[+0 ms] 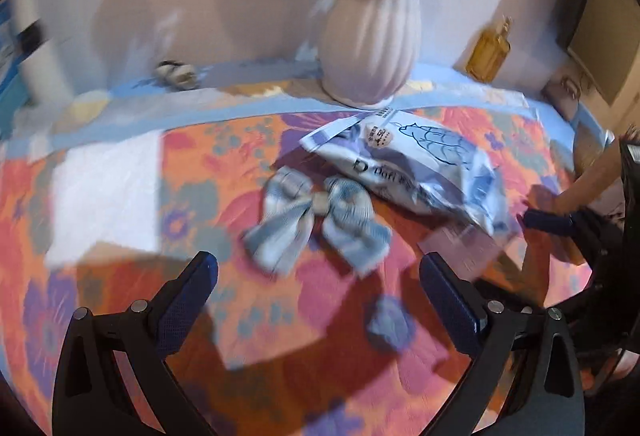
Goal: Organize soft objects
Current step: 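Grasp the plaid bow with the left gripper while the right grasps the lilac packet, then carry the plaid bow and lilac packet over the glass plate and release both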
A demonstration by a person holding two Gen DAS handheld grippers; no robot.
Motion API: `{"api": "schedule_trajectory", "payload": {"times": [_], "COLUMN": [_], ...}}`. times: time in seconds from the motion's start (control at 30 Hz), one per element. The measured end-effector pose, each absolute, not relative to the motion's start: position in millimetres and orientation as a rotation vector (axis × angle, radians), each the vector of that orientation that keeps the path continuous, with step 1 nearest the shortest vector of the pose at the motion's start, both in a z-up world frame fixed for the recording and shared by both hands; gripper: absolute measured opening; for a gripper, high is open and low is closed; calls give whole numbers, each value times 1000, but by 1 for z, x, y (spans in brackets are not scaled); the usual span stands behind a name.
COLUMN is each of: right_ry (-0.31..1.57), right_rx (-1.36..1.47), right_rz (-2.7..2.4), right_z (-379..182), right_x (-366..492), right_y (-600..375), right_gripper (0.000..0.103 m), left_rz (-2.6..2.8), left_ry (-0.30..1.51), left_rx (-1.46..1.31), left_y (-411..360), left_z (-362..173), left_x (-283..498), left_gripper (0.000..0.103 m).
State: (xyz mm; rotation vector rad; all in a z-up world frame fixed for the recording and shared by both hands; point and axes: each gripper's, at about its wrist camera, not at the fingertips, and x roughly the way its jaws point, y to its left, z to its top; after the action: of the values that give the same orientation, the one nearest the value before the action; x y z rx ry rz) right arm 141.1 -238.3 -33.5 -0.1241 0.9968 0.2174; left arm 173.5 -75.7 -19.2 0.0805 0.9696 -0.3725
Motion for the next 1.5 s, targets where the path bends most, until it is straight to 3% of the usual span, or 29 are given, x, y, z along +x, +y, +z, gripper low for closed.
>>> {"api": "schedule_trajectory", "payload": {"times": [0.3, 0.37, 0.43, 0.47, 0.53, 0.6, 0.77, 0.87, 1.27, 1.5], "right_ry": [967, 953, 927, 909, 873, 840, 816, 817, 827, 868], "right_rx": [-120, -128, -133, -141, -186, -244, -218, -213, -229, 122], "right_rz": [298, 300, 322, 340, 365, 358, 413, 406, 341, 503], "right_z": [-35, -34, -32, -30, -28, -28, -25, -25, -35, -35], "right_x": [173, 168, 159, 153, 139, 130, 92, 53, -65, -100], "right_y": [-235, -232, -229, -228, -221, -209, -199, -196, -191, -220], "right_gripper": [103, 102, 88, 74, 48, 38, 37, 38, 38, 38], "left_rz": [-317, -318, -335, -340, -348, -342, -361, -374, -355, -419], "left_ry": [947, 910, 884, 880, 865, 853, 738, 779, 743, 694], "left_rx": [119, 161, 175, 177, 185, 191, 131, 32, -28, -41], "left_y": [-87, -93, -96, -97, -97, -98, -85, -67, -41, -48], "left_z": [-31, -29, -28, -28, -27, -26, -10, -10, -1, 14], "left_x": [201, 195, 189, 188, 184, 182, 166, 156, 5, -44], "left_gripper": [99, 74, 60, 55, 50, 49, 47, 47, 47, 47]}}
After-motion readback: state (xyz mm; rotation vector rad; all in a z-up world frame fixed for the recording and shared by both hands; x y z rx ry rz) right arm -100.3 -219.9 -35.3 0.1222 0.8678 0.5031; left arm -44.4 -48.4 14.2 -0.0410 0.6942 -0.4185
